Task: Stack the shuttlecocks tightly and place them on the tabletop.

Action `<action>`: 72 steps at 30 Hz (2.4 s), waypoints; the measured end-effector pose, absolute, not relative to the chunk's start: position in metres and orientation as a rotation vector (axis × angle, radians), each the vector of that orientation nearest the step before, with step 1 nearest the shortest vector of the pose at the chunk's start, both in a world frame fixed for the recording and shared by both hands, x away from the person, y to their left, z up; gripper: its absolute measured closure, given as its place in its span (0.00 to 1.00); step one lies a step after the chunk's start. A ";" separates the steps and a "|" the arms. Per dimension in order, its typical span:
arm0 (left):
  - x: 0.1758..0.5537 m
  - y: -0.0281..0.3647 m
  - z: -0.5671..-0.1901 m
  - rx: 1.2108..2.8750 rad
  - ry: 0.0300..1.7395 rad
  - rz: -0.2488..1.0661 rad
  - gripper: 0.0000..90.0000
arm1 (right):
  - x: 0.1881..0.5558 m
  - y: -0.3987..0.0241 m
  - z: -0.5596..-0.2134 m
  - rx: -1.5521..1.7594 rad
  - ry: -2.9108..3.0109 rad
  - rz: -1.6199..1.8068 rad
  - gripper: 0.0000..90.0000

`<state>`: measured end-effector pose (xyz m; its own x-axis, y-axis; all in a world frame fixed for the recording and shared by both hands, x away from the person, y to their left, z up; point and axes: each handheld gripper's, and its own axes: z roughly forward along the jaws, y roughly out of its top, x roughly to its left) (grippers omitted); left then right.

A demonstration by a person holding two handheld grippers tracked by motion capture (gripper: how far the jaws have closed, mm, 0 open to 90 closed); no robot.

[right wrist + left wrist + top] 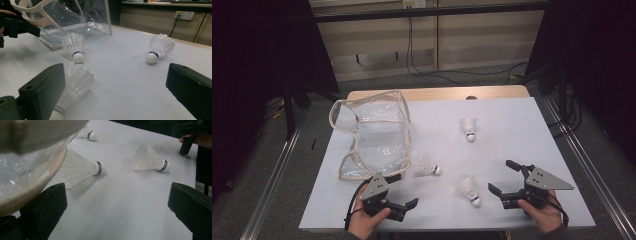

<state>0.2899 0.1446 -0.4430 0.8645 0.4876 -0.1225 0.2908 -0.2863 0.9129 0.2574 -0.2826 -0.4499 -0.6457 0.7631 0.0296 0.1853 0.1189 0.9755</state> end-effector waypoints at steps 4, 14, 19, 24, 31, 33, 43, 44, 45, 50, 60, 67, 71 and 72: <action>0.289 0.136 -0.442 1.910 0.586 0.232 0.03 | 0.255 -0.284 -0.448 0.917 1.908 1.555 0.02; 0.286 0.125 -0.440 1.897 0.624 0.271 0.02 | 0.256 -0.285 -0.449 0.917 1.909 1.546 0.02; 0.283 0.121 -0.439 1.894 0.632 0.271 0.02 | 0.259 -0.281 -0.449 0.901 1.921 1.552 0.02; 0.284 0.116 -0.440 1.901 0.629 0.279 0.02 | 0.260 -0.279 -0.449 0.892 1.927 1.555 0.02; 0.285 0.108 -0.441 1.909 0.634 0.278 0.02 | 0.258 -0.280 -0.448 0.897 1.924 1.547 0.02; 0.283 0.106 -0.442 1.913 0.618 0.268 0.03 | 0.257 -0.280 -0.448 0.899 1.924 1.547 0.02; 0.285 0.097 -0.443 1.923 0.624 0.265 0.03 | 0.258 -0.281 -0.449 0.899 1.922 1.550 0.02; 0.285 0.096 -0.444 1.926 0.623 0.274 0.03 | 0.258 -0.281 -0.449 0.900 1.924 1.548 0.02; 0.286 0.095 -0.444 1.930 0.624 0.279 0.04 | 0.258 -0.281 -0.449 0.900 1.924 1.548 0.02; 0.288 0.088 -0.446 1.931 0.659 0.291 0.03 | 0.258 -0.281 -0.448 0.897 1.923 1.554 0.02; 0.292 0.073 -0.448 1.943 0.658 0.302 0.03 | 0.257 -0.281 -0.448 0.901 1.922 1.560 0.02; 0.296 0.069 -0.446 1.939 0.662 0.322 0.03 | 0.257 -0.282 -0.448 0.898 1.925 1.561 0.02; 0.298 0.068 -0.444 1.937 0.662 0.326 0.03 | 0.257 -0.281 -0.448 0.898 1.923 1.560 0.02; 0.299 0.068 -0.444 1.936 0.659 0.324 0.04 | 0.257 -0.281 -0.448 0.898 1.924 1.560 0.02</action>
